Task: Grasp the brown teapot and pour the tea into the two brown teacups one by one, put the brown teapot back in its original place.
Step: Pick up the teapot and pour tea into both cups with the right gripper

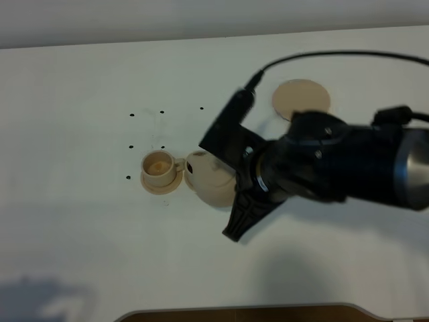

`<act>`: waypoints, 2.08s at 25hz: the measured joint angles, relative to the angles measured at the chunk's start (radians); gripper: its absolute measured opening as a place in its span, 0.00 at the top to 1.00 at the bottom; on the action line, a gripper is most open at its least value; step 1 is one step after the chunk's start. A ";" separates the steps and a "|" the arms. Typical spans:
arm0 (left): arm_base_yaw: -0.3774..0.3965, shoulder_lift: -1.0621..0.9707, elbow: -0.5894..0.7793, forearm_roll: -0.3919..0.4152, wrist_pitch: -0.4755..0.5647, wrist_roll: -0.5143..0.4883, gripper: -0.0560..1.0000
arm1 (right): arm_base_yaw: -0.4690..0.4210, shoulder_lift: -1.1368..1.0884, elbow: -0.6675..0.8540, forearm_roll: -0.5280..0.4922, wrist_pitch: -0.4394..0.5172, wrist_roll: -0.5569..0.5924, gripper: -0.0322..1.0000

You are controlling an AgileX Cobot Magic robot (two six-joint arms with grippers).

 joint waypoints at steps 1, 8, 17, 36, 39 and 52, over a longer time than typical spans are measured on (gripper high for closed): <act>0.000 0.000 0.000 0.000 0.000 0.000 0.52 | 0.000 0.000 0.023 0.000 -0.033 0.010 0.86; 0.000 0.000 0.000 0.000 0.000 0.000 0.52 | 0.000 0.000 0.051 -0.015 -0.077 0.009 0.86; 0.000 0.000 0.000 0.000 0.000 0.001 0.52 | 0.000 0.034 -0.184 -0.065 0.001 -0.211 0.86; 0.000 0.000 0.000 0.000 0.000 0.001 0.52 | 0.001 0.272 -0.371 -0.536 -0.006 -0.475 0.86; 0.000 0.000 0.000 0.000 0.000 0.001 0.52 | 0.001 0.287 -0.374 -0.622 -0.012 -0.483 0.86; 0.000 0.000 0.000 0.000 0.000 0.001 0.52 | 0.011 0.316 -0.374 -0.718 -0.036 -0.634 0.86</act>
